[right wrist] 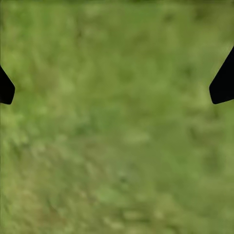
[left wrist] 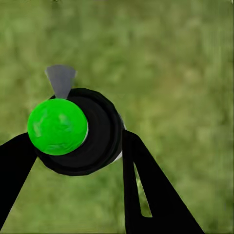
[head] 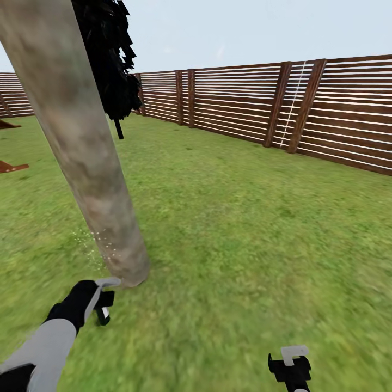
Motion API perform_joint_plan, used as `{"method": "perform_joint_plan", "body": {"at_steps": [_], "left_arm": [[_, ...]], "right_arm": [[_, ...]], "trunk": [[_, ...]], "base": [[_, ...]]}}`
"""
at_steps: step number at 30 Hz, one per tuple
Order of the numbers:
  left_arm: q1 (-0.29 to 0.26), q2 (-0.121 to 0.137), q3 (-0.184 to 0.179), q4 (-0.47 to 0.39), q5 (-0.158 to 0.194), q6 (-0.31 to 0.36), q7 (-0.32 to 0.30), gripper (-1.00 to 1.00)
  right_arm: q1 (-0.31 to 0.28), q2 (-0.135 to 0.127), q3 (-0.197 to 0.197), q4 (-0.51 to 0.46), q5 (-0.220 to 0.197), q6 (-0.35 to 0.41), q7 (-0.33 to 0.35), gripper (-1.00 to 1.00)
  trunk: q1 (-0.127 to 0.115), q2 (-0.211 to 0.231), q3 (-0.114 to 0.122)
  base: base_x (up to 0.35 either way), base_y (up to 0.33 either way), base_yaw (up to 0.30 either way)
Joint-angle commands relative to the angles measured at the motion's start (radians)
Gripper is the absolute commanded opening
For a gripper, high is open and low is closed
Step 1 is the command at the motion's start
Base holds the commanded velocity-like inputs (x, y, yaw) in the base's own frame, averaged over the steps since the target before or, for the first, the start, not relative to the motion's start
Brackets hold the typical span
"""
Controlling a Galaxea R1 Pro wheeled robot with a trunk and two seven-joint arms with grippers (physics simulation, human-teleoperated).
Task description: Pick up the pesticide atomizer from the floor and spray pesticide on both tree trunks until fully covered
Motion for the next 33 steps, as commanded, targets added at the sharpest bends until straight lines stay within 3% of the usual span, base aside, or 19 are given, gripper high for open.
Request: {"method": "perform_joint_plan", "body": {"at_steps": [1, 4, 18, 24, 30, 33], "left_arm": [[-0.002, -0.022, 0.000, -0.001, -0.013, 0.000, 0.001, -1.00], [-0.003, -0.038, -0.001, -0.002, -0.014, 0.000, 0.002, -1.00], [0.002, -0.019, 0.006, -0.004, -0.022, 0.000, 0.011, -1.00], [0.001, -0.018, 0.008, -0.044, -0.023, 0.001, 0.012, -1.00], [0.001, 0.028, 0.009, -0.046, -0.018, 0.001, 0.012, -1.00], [-0.001, 0.033, 0.009, -0.046, -0.017, 0.001, 0.012, -1.00]], "right_arm": [[0.000, 0.000, 0.000, 0.000, 0.001, 0.000, 0.000, 1.00], [0.000, 0.000, 0.000, 0.000, 0.000, 0.000, 0.000, 1.00], [0.000, -0.001, 0.000, 0.000, 0.000, 0.000, 0.000, 1.00], [0.000, -0.001, 0.000, 0.000, 0.000, 0.000, 0.000, 1.00], [0.000, 0.000, 0.000, 0.000, 0.001, 0.000, 0.000, 1.00], [0.000, 0.000, 0.000, 0.000, 0.001, 0.000, 0.000, 1.00]], "trunk": [[0.000, 0.000, 0.000], [0.000, 0.000, 0.000], [0.000, 0.000, 0.000], [0.000, 0.000, 0.000], [0.000, 0.000, 0.000], [0.000, 0.000, 0.000]], "base": [[0.000, 0.000, 0.000], [0.000, 0.000, 0.027], [0.017, -0.236, 0.044], [0.093, -0.275, 0.161], [0.138, -0.273, 0.275], [0.144, -0.271, 0.095]]}}
